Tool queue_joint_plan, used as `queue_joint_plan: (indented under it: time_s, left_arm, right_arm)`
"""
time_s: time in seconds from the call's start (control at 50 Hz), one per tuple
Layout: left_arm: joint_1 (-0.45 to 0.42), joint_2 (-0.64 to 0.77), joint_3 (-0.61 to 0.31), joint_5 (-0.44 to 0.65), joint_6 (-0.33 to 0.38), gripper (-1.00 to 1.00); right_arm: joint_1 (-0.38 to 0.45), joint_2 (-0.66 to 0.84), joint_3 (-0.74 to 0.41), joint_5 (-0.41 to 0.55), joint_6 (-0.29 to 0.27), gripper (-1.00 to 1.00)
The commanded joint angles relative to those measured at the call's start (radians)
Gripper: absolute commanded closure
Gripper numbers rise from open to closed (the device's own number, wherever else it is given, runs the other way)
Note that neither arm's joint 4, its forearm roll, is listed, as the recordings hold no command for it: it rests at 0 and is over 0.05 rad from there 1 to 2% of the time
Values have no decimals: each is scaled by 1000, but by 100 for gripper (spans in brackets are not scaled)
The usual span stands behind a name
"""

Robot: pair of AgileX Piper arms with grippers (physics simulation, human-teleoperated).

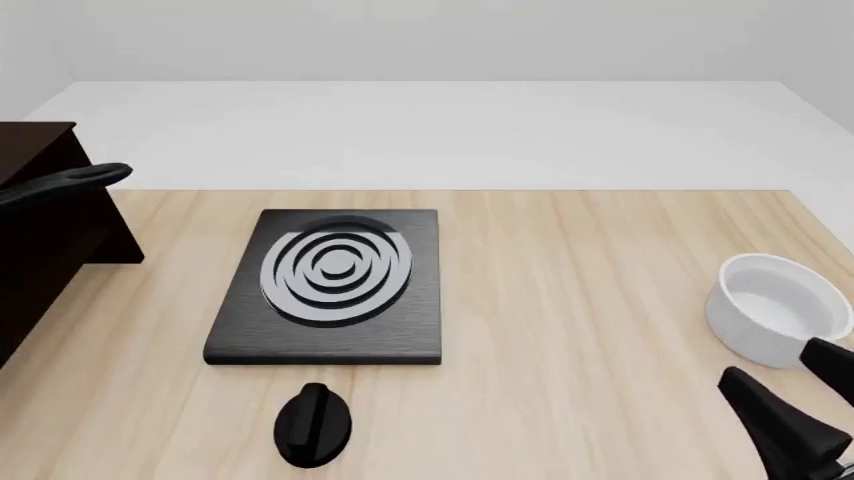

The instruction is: Put the frying pan on the cabinet shelf.

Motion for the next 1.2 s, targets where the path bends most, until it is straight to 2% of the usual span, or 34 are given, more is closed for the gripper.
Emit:
queue_joint_plan:
  time_s: [0.02, 0.06, 0.36, 0.4, 0.42, 0.48, 0.52, 0.58, 0.66, 0.74, 0.82, 0.88, 0.94, 0.98, 1.1, 1.2]
  left_arm:
    - [-37, -20, -30, 54, 34, -100]
    - [-33, -20, -54, 88, 98, -100]
    - [-30, -20, -163, 218, 155, -100]
    - [-47, -21, -186, 224, 116, -100]
    - [-44, -21, -188, 230, 120, -100]
    - [-36, -21, -209, 247, 171, -100]
    - [-28, -21, -216, 259, 199, -100]
    - [-36, -21, -218, 272, 188, -100]
    - [-37, -21, -231, 298, 209, -100]
    - [-34, -21, -272, 335, 158, -100]
    - [-20, -21, -256, 336, 207, -100]
    - [-21, -21, -252, 337, 194, -100]
    - [-21, -21, -258, 336, 234, -100]
    - [-19, -21, -261, 339, 236, -100]
    - [-19, -21, -337, 393, 240, -100]
    - [-27, -21, -415, 448, 221, -100]
  right_arm:
    - [-42, -95, -29, 118, -3, -100]
    - [-47, -119, -36, 154, 2, -100]
    - [-115, -122, -130, 223, -9, -100]
    - [-124, -122, -139, 234, -9, -100]
    - [-129, -122, -143, 237, -12, -100]
    - [-155, -122, -168, 250, -43, -100]
    - [-167, -122, -182, 254, -45, -100]
    - [-174, -122, -177, 256, -45, -100]
    - [-169, -122, -178, 262, -47, -100]
    - [-180, -122, -231, 284, -51, -100]
    - [-189, -122, -241, 304, -40, -100]
    - [-198, -122, -247, 320, -35, -100]
    - [-215, -122, -269, 337, -33, -100]
    - [-221, -122, -278, 346, -27, -100]
    - [-218, -122, -358, 410, -37, -100]
    - [-185, -122, -393, 443, -71, -100]
